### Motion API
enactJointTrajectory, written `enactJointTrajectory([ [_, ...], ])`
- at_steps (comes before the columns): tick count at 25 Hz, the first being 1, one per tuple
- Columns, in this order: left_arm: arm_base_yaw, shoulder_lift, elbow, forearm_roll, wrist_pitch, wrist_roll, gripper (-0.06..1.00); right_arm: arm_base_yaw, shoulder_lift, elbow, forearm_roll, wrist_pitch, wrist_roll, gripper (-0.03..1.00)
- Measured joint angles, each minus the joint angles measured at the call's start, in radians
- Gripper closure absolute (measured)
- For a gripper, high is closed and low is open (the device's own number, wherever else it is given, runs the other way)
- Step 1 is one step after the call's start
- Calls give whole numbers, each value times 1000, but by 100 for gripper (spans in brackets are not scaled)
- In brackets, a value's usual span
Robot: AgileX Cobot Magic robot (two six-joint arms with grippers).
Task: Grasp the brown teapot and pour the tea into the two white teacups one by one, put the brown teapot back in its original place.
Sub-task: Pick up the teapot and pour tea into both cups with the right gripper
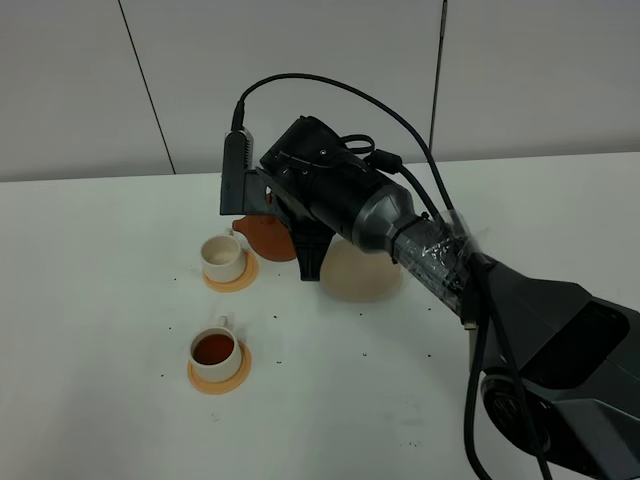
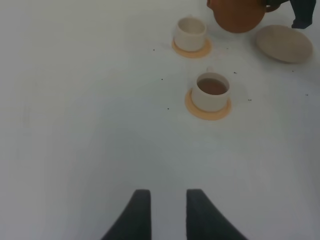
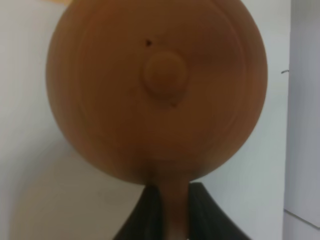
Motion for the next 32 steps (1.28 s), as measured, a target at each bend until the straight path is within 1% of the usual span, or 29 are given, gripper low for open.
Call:
enactJointTrajectory([
  [9, 0, 0, 0, 0, 0, -1, 70, 28, 0, 0, -77, 1, -4, 87],
  [16, 0, 0, 0, 0, 0, -1, 70, 54, 0, 0, -116, 4, -7, 87],
  [22, 0, 0, 0, 0, 0, -1, 70, 63, 0, 0, -120, 4, -7, 87],
  [32, 0, 0, 0, 0, 0, -1, 70, 71, 0, 0, -186, 3, -20, 87],
])
